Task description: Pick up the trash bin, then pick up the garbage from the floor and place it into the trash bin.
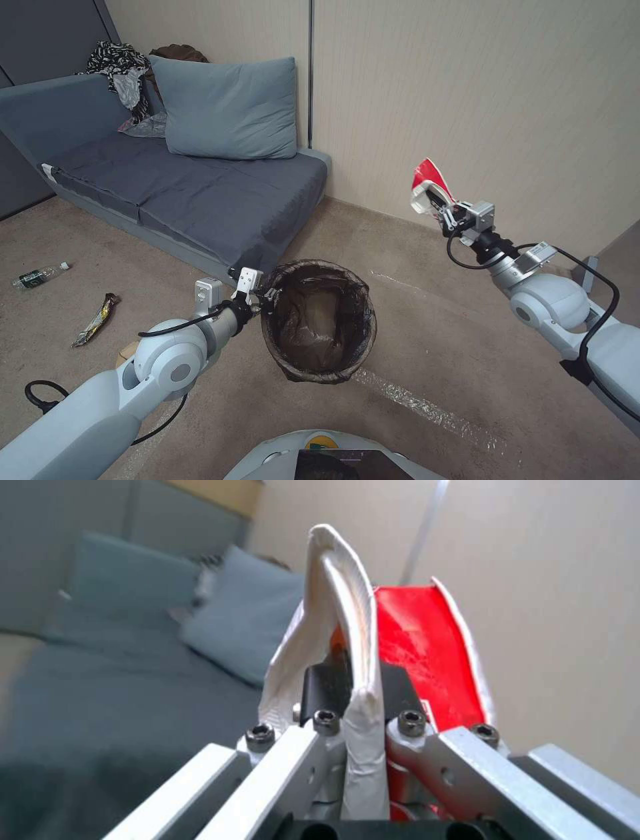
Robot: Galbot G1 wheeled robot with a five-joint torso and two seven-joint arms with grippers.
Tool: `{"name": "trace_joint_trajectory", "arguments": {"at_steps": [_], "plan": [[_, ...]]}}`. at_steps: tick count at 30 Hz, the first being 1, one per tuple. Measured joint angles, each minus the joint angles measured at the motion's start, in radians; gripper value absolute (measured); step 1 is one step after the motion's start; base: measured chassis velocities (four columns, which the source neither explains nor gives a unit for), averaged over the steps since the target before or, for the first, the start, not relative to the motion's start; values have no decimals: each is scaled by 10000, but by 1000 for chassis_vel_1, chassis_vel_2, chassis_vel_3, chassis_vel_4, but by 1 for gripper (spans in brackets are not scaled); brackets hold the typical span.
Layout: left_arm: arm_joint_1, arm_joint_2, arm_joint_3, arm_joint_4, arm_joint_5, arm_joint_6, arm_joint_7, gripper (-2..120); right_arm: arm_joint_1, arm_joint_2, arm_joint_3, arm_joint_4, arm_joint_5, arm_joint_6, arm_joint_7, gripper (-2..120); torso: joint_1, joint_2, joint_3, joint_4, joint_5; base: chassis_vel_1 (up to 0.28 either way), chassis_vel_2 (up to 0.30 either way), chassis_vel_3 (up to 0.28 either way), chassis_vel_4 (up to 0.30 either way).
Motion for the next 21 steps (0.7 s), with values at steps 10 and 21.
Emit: {"name": "trace_joint_trajectory", "arguments": {"at_steps": [10,21], "plan": [[163,-22,-117,-67,51,4,-32,5,-283,-191,-81,1873,143,-230,237,0,0,0,0,-1,-3,0,0,0,0],[177,-64,-167,-79,55,16,-96,5,-527,-560,-352,2842,210,-289,236,0,0,0,0,-1,-4,0,0,0,0]]}}
